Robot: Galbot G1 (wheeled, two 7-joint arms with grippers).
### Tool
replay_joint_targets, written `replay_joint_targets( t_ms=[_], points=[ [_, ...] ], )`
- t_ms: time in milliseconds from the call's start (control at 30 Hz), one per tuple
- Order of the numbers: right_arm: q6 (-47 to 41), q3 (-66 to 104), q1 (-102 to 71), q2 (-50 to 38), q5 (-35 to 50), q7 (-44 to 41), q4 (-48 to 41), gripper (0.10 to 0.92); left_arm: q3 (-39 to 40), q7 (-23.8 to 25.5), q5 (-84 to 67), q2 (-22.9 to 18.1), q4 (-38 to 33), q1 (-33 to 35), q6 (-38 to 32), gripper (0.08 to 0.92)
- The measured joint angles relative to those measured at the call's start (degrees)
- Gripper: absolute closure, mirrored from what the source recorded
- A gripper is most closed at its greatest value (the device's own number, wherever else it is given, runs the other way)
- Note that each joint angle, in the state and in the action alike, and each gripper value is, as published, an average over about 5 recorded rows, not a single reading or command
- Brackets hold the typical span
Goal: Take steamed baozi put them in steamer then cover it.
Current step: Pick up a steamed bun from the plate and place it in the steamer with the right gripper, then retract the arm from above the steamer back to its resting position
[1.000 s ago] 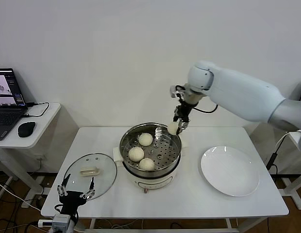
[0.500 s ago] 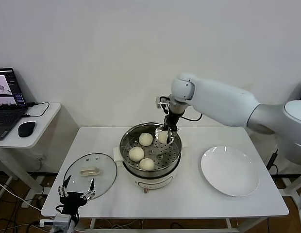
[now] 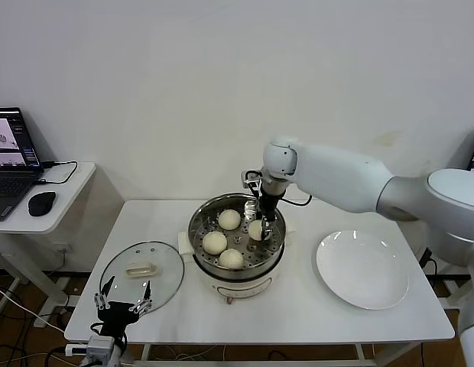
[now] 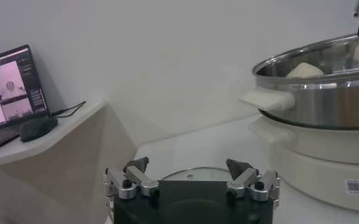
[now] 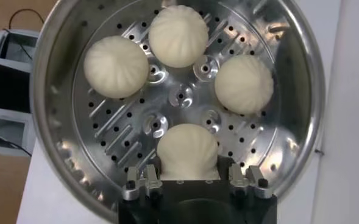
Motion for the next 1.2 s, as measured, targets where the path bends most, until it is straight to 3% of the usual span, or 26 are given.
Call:
replay_joint_targets(
  t_ms=[300, 667, 967, 1200],
  points=[
    [-0.62, 0.91, 0.33, -0.96, -0.62, 0.46, 0.78, 0.226, 0.24, 0.07, 0.00, -0.24, -0.24, 0.04, 0.02, 0.177],
    [-0.63, 10.11, 1.46, -9.23, -0.52, 4.36, 8.00, 0.202, 1.30, 0.00, -0.59, -0.43, -1.21, 0.29, -0.07, 0.177],
    [0.37, 23.43, -4.96, -20.84, 8.31, 27.02, 18.47, 0.202, 1.76, -1.85, -2.95, -0.56, -1.76, 0.36, -1.22, 0.177],
    [0.71, 41.29, -19.42, -29.40, 14.87, 45.67, 27.88, 0.203, 1.64, -2.89, -4.68, 0.14, -2.36, 1.09, -2.09, 0.177]
  ],
)
